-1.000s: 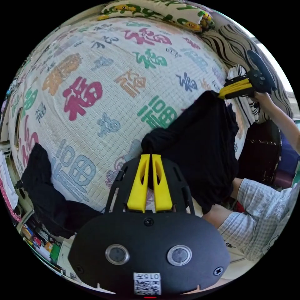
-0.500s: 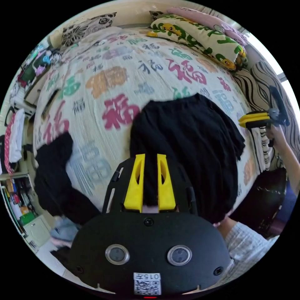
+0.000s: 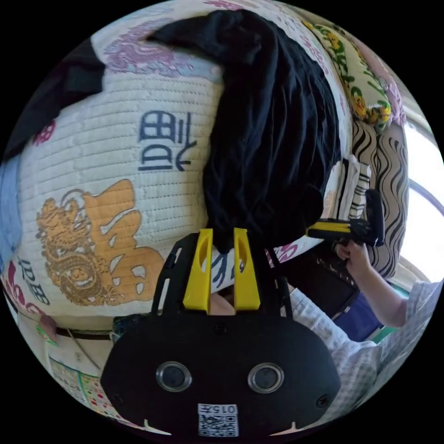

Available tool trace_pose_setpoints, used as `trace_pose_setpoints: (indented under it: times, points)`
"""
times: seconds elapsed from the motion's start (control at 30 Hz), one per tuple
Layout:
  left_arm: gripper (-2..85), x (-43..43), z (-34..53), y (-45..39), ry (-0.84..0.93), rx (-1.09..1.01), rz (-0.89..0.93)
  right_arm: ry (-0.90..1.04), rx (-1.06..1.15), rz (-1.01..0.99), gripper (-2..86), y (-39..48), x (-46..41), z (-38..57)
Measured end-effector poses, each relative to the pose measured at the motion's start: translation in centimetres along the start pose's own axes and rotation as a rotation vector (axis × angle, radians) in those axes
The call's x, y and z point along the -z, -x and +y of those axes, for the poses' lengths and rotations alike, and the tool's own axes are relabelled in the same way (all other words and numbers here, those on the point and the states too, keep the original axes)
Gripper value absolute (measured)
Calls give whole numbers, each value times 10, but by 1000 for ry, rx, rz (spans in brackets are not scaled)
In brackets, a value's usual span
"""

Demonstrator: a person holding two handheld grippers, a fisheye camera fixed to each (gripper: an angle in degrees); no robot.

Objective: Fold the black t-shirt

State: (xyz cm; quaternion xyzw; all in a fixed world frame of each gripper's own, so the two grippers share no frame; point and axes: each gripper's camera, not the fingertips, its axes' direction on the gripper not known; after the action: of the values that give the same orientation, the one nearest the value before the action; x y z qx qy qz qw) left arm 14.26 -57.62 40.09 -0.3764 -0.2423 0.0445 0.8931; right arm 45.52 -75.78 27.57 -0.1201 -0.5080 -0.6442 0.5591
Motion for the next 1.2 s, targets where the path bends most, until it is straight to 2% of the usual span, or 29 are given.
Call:
trace_pose_setpoints:
  times: [0.07, 0.17, 0.33, 0.47, 0.57, 0.77, 0.97, 1.03, 1.07, 1.13, 1.2]
  points:
    - [12, -8, 1, 3, 56, -55, -50, -16, 0, -12, 2, -10, 7, 17]
    - [2, 6, 16, 18, 35, -67, -78, -37, -23, 49, -2, -28, 26, 56]
    - [-2, 56, 61, 55, -54, -10, -56, -14, 35, 294, -4, -42, 53, 126]
    - [1, 56, 76, 80, -73, 17, -10, 32, 106, 344, -1, -44, 35, 143]
    - [10, 41, 79, 94, -67, 35, -96, 36, 122, 315, 5, -50, 11, 145]
    - [95, 38, 95, 120, -90, 102, -128, -43, -51, 311, 54, -87, 3, 179]
    - [112, 42, 107, 137, -150, 119, -23, -149, -204, 34, 107, -142, 15, 203]
    - [105, 32, 99, 134, -135, 92, -10, -147, -273, -50, 95, -159, 15, 198]
    - [99, 29, 96, 132, -124, 87, -32, -125, -290, -31, 84, -162, 14, 197]
    - [69, 25, 93, 119, -86, 39, -225, -82, -300, 74, 26, -167, 18, 201]
    - [19, 28, 95, 112, -60, -44, -261, -83, -239, 86, 2, -167, 27, 212]
